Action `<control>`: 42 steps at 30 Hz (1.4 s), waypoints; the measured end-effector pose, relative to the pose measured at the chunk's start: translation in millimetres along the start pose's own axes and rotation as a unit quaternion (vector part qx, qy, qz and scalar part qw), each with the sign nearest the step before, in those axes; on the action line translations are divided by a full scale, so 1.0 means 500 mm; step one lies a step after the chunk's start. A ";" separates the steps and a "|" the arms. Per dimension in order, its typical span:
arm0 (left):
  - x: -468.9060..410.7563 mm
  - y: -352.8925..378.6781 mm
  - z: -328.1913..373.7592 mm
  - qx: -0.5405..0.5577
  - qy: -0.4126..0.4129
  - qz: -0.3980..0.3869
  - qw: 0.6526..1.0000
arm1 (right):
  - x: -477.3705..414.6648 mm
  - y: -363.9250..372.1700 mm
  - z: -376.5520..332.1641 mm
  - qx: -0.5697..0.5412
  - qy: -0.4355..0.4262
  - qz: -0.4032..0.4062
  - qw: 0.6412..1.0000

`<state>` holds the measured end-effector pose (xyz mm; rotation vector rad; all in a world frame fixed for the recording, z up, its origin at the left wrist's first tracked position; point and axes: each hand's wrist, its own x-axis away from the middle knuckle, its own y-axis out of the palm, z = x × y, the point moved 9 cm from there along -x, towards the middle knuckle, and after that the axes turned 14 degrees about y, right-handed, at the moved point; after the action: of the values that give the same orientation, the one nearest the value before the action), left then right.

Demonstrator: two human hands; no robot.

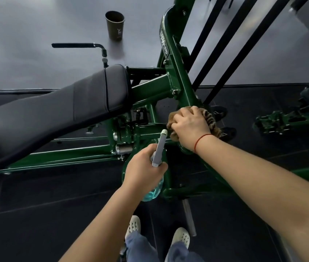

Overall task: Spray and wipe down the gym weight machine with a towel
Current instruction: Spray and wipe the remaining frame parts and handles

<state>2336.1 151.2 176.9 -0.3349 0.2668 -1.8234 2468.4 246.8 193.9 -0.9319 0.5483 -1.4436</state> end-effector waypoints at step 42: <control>-0.024 0.096 0.051 0.041 0.018 -0.041 0.998 | 0.220 0.083 -0.009 -0.078 -0.038 -0.011 0.996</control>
<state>2391.4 149.6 182.6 -0.2590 0.2054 -1.9163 2500.0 134.0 181.6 -1.1150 0.6034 -1.3938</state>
